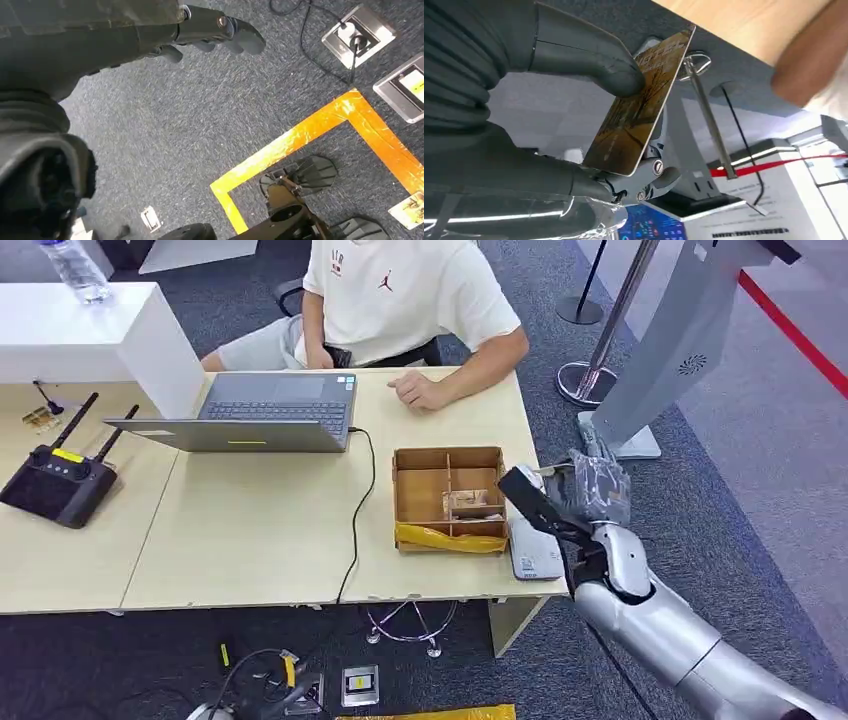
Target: Pass the card to the sensor for recognition and then transmit it.
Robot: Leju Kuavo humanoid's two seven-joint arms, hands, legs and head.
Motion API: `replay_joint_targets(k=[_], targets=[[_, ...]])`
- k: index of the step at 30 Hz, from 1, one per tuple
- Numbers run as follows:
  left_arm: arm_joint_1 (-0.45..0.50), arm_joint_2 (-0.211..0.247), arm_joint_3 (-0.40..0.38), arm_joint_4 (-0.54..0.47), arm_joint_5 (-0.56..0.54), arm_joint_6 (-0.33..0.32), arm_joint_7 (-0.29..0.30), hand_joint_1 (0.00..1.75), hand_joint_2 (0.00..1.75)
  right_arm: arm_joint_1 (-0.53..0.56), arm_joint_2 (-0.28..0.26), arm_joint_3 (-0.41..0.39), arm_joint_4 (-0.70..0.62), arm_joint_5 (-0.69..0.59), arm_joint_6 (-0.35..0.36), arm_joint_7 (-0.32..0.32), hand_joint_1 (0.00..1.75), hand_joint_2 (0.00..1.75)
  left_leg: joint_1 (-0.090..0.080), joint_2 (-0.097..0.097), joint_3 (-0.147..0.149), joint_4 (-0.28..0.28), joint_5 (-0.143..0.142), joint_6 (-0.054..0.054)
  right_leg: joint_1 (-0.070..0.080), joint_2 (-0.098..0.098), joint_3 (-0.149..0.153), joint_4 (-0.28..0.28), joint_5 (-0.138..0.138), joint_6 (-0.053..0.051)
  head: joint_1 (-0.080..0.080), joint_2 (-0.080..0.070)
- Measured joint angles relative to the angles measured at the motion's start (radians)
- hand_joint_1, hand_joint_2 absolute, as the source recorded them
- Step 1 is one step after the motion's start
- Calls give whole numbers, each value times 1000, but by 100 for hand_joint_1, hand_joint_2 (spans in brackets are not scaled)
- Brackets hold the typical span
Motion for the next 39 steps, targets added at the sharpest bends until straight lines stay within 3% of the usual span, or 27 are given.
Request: replay_joint_targets(k=[16, 39], targets=[[11, 0, 23, -1, 5, 0, -8, 0, 0, 98, -36, -59, 2, -9, 12, 7, 175, 175, 0, 0, -1, 0, 0, 0, 0, 0, 0, 0, 0, 0, 0, 0], [12, 0, 23, -4, -3, 0, -7, 0, 0, 146, 13, -39, 55, -19, 68, -53, 175, 175, 0, 0, -1, 0, 0, 0, 0, -1, 0, 0, 0, 0, 0, 0]])
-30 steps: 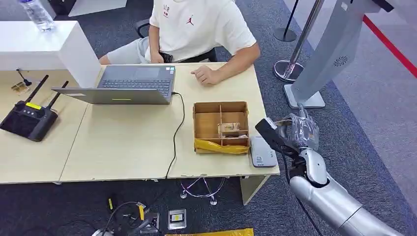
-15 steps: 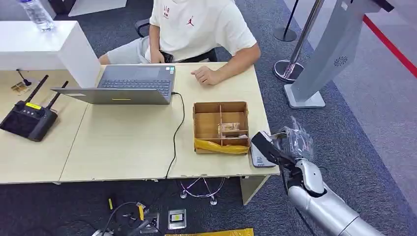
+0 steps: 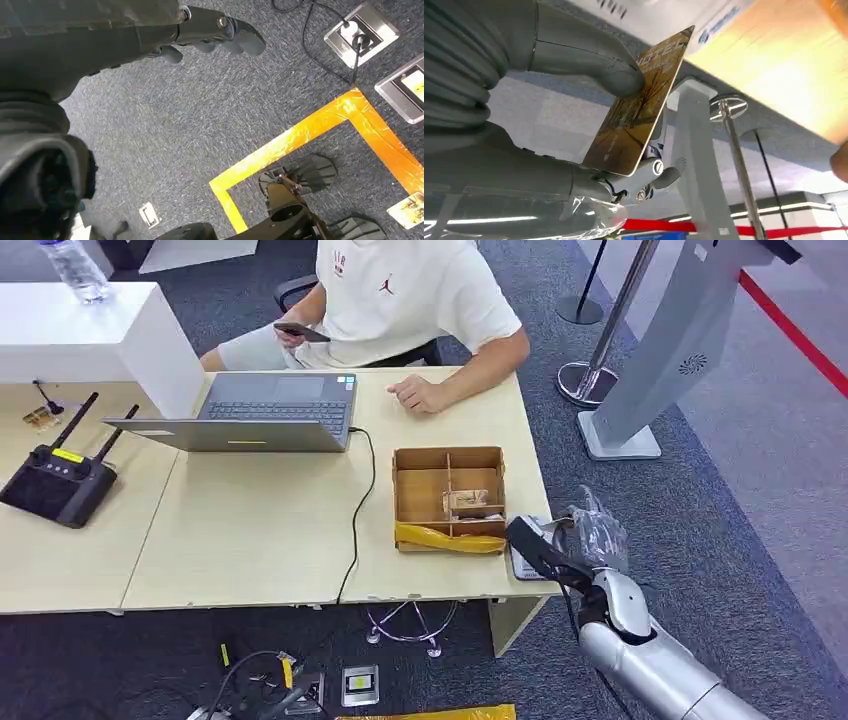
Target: Pass the card to the sensor for recognition and then transmit it.
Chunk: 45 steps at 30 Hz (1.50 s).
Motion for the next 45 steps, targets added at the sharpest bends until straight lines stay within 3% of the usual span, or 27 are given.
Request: replay_joint_targets(k=[45], targets=[[-23, -8, -11, -4, -23, 0, 36, 0, 0, 73, 70, 16, 40, -9, 3, -29, 175, 175, 0, 1, 1, 0, 0, 0, 0, 0, 0, 0, 0, 0, 0, 0]])
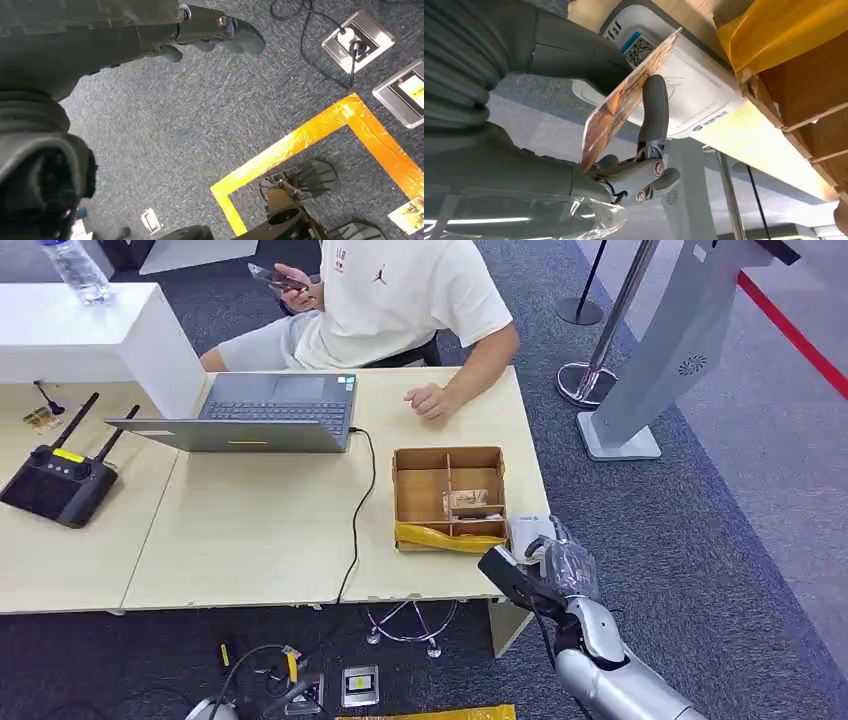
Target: Pass the card to the sensor for recognition and then transmit it.
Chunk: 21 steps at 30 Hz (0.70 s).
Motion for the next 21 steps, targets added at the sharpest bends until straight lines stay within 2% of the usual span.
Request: replay_joint_targets(k=[5, 11, 17, 21], targets=[[-8, -4, -2, 0, -8, 0, 0, 0, 0, -3, -2, -10, -3, 37, -23, 24, 175, 175, 0, 0, 0, 0, 0, 0, 0, 0, 0, 0, 0, 0, 0, 0], [-8, -4, -2, 0, -25, 0, 3, 0, 0, -46, -34, -52, -73, 116, -20, 63, 175, 175, 0, 0, 0, 0, 0, 0, 0, 0, 0, 0, 0, 0, 0, 0], [-14, -7, -2, 0, -58, 0, 3, 0, 0, -202, -74, -87, -179, 225, 3, 106, 175, 175, 0, 0, 0, 0, 0, 0, 0, 1, 0, 0, 0, 0, 0, 0], [-17, -10, -2, 0, -71, 0, -1, 0, 0, -283, -87, -101, -237, 266, 18, 111, 175, 175, 0, 0, 0, 0, 0, 0, 0, 1, 0, 0, 0, 0, 0, 0]])
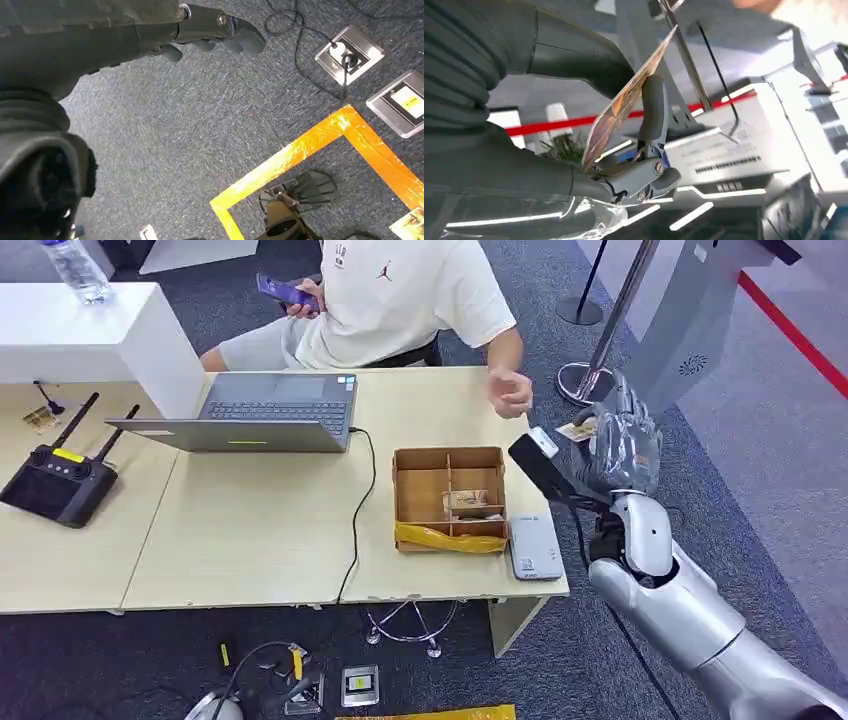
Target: Pass the card to the sensor for recognition and then transmit it.
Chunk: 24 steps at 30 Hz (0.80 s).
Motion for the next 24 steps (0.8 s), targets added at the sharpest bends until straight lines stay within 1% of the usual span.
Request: replay_joint_targets(k=[2, 5, 9, 10, 14, 20, 24], targets=[[-3, -3, 0, 0, -7, 0, -5, 0, 0, -43, -1, 0, -19, 16, 11, 1, 175, 175, 0, 0, 0, 0, 0, 0, 0, 0, 0, 0, 0, 0, 0, 0], [-16, -11, 0, 1, -19, 0, -9, 0, 0, -119, 3, 4, -35, 27, 54, -10, 175, 175, 0, -1, -1, 0, 0, 0, 0, -1, 0, 0, 0, 0, 0, 0], [-33, -23, 0, 6, -39, 0, -13, 0, 0, -180, 38, 26, -32, 13, 105, -34, 175, 175, 0, -1, -1, 0, 0, 0, 0, -1, 0, 0, 0, 0, 0, 0], [-41, -29, 0, 9, -47, 0, -13, 0, 0, -202, 55, 42, -21, 0, 121, -45, 175, 175, 1, -1, -1, 0, 0, 0, 0, -1, 0, 0, 0, 0, 0, 0], [-61, -45, 0, 15, -68, 0, -13, 0, 0, -250, 115, 94, 61, -26, 151, -79, 175, 175, 1, -1, -2, 0, 0, 0, 1, -2, 0, 1, 0, 0, 0, 0], [-69, -56, 0, 17, -80, 0, -13, 0, 0, -292, 195, 164, 196, -36, 188, -120, 175, 175, 1, -2, -3, 0, 0, 0, 1, -2, 0, 1, 0, 0, 1, 0], [-69, -58, 0, 18, -80, 0, -9, 0, 0, -311, 253, 208, 315, -52, 190, -147, 175, 175, 1, -2, -3, 0, 0, 0, 1, -2, -1, 1, 0, 0, 0, 0]])
